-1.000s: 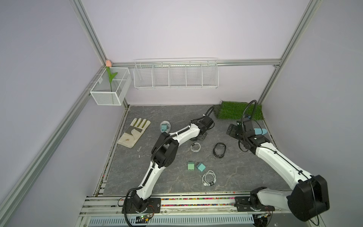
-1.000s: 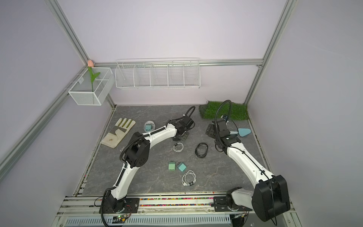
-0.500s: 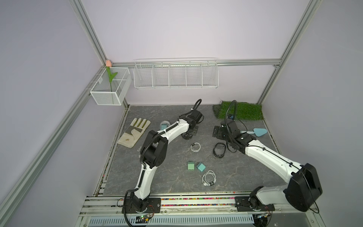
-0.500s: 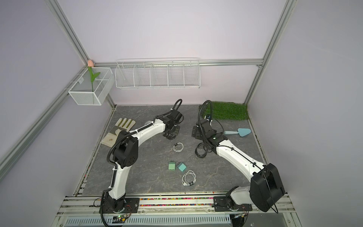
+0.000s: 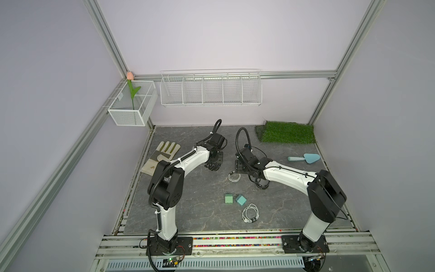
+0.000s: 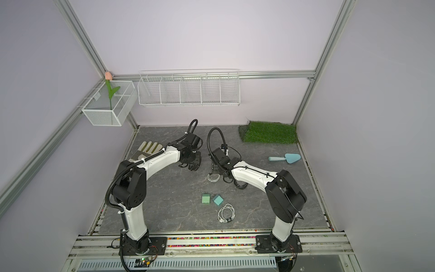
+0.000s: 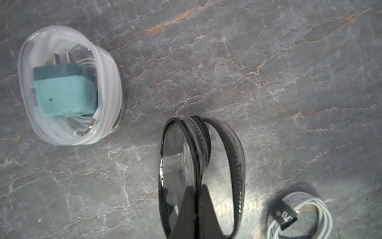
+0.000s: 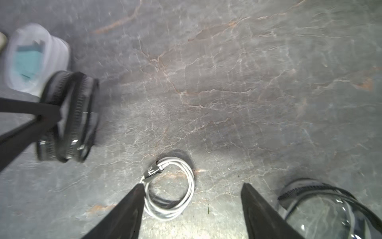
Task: Pack away charging kits
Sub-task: Open the storage bag at the center of the board, then pick up the charging cable from the center of the board.
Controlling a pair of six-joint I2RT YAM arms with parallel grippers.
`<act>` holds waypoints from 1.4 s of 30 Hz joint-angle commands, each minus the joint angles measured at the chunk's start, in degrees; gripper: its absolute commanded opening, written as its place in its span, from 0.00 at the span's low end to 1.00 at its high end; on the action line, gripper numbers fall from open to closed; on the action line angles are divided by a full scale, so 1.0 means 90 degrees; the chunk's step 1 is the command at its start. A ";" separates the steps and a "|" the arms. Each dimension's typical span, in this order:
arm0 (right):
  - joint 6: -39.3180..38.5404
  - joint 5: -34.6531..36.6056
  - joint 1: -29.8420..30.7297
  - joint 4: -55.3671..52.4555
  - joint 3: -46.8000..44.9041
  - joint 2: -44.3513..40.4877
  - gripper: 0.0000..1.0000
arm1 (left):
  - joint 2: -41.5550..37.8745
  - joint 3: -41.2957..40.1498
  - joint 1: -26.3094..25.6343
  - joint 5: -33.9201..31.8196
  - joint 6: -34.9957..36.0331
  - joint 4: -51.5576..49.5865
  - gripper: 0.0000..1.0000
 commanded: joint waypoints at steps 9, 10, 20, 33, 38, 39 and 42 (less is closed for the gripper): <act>0.0043 0.0019 0.0148 -0.0877 0.0769 0.1058 0.69 | -0.0544 -0.0211 0.0016 -0.0275 -0.0500 -0.0140 0.00; 0.0045 0.0017 0.0154 -0.0918 0.0819 0.1150 0.68 | -0.0574 -0.0225 0.0013 -0.0256 -0.0506 -0.0122 0.00; 0.0050 0.0172 0.0155 -0.0895 0.0841 0.1462 0.59 | -0.0586 -0.0187 0.0021 -0.0469 -0.0595 -0.0326 0.00; 0.0155 0.0050 0.0155 -0.0805 0.0778 0.1711 0.47 | -0.0772 -0.0245 0.0049 -0.0450 -0.0640 -0.0355 0.00; 0.0204 0.0014 0.0159 -0.0828 0.0833 0.1824 0.31 | -0.0733 -0.0246 0.0060 -0.0367 -0.0645 -0.0316 0.00; 0.0228 0.0026 0.0154 -0.0826 0.0827 0.1812 0.28 | -0.0714 -0.0245 0.0060 -0.0345 -0.0637 -0.0306 0.00; 0.0349 0.0131 0.0149 -0.0779 0.0690 0.1638 0.21 | -0.0694 -0.0255 0.0060 -0.0258 -0.0618 -0.0279 0.00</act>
